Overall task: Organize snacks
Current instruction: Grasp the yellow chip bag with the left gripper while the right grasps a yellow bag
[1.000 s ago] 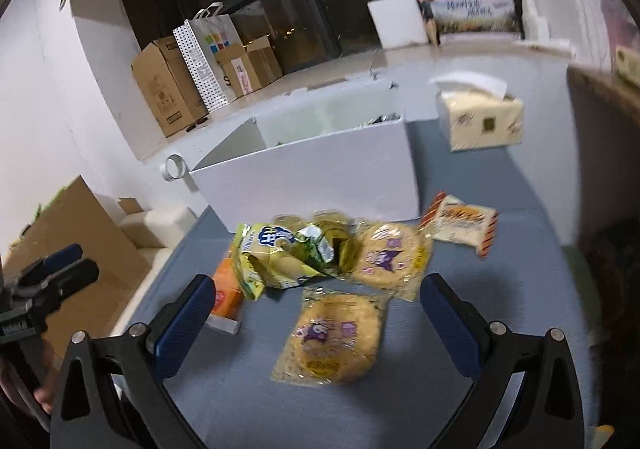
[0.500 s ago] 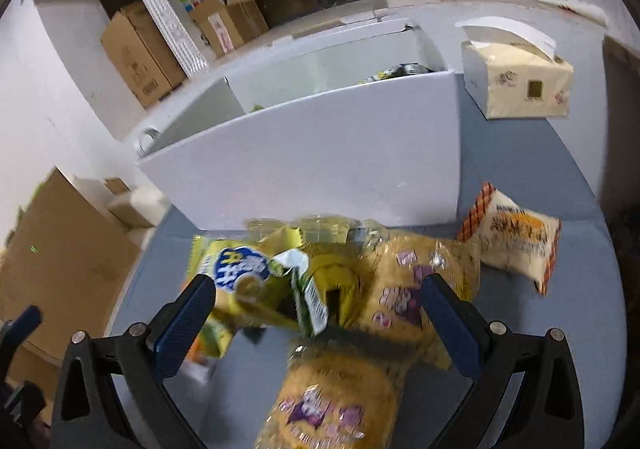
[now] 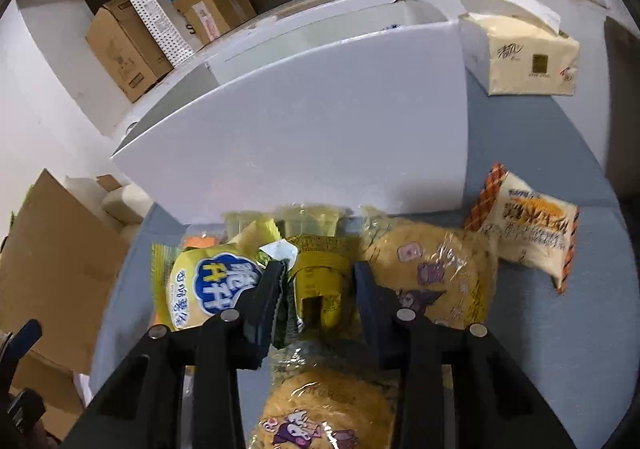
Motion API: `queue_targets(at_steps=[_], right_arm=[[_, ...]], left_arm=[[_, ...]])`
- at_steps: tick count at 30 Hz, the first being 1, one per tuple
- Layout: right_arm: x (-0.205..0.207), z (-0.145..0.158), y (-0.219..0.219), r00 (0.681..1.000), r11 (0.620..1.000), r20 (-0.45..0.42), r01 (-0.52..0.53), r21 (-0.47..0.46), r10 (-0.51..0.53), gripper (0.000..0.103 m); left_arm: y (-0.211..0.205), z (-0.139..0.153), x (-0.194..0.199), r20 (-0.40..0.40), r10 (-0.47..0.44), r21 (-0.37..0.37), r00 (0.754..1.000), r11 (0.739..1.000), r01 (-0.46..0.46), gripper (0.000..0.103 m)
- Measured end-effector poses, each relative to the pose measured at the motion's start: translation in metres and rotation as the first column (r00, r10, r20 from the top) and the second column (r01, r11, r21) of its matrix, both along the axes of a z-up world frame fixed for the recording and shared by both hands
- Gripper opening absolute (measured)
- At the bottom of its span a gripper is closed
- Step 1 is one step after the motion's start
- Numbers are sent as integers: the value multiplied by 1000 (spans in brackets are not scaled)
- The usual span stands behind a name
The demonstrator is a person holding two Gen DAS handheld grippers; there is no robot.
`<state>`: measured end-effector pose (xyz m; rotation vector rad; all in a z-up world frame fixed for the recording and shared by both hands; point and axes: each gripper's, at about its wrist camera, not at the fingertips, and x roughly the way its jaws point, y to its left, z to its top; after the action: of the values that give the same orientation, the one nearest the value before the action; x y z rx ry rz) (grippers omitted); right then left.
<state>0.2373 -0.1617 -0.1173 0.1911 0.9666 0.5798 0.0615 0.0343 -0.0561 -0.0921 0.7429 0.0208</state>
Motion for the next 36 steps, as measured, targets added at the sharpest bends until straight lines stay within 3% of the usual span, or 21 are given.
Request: queue_targets(at_steps=[6,9,16,20,24,29,31,34,35,36], right_arm=[[-28,27,-20,997,995,66,31,95,-37,39],[-49,46,-38,992,991,116,41,128,-56,39],[-87,76,-74,974,985,190,94,143,-120,39],[-92,76,-84,971,981,187,119,150,-147,39],[-91,71,-90,973,979,170,130,156,-156,39],[-89,65,-87,977,982,162,116,149,-140,39],[-90,63,-86,978,982,159,114,148,-138,39],[-91,60,-86,978,983,157,113,144,-135,39],[-91,59,-86,978,983,155,114,145,-137,39],[-90,59,-87,979,982,151,116,150,-139,39]], left_arm=[[-13,-9,17,-29,-71,19,997,997,71,103],[-20,-12,35,-48,-121,-13,991,993,121,103],[-46,-24,89,-115,-218,-2,969,976,219,103],[-57,-43,119,-181,-248,45,952,964,260,103],[-61,-58,140,-219,-263,18,940,962,273,103],[-68,-69,154,-237,-240,2,941,969,247,103],[-71,-71,157,-233,-218,29,948,973,231,103],[-72,-69,156,-211,-201,54,957,975,217,87],[-71,-65,154,-194,-201,54,960,975,215,70],[-71,-63,153,-190,-204,48,961,975,216,63]])
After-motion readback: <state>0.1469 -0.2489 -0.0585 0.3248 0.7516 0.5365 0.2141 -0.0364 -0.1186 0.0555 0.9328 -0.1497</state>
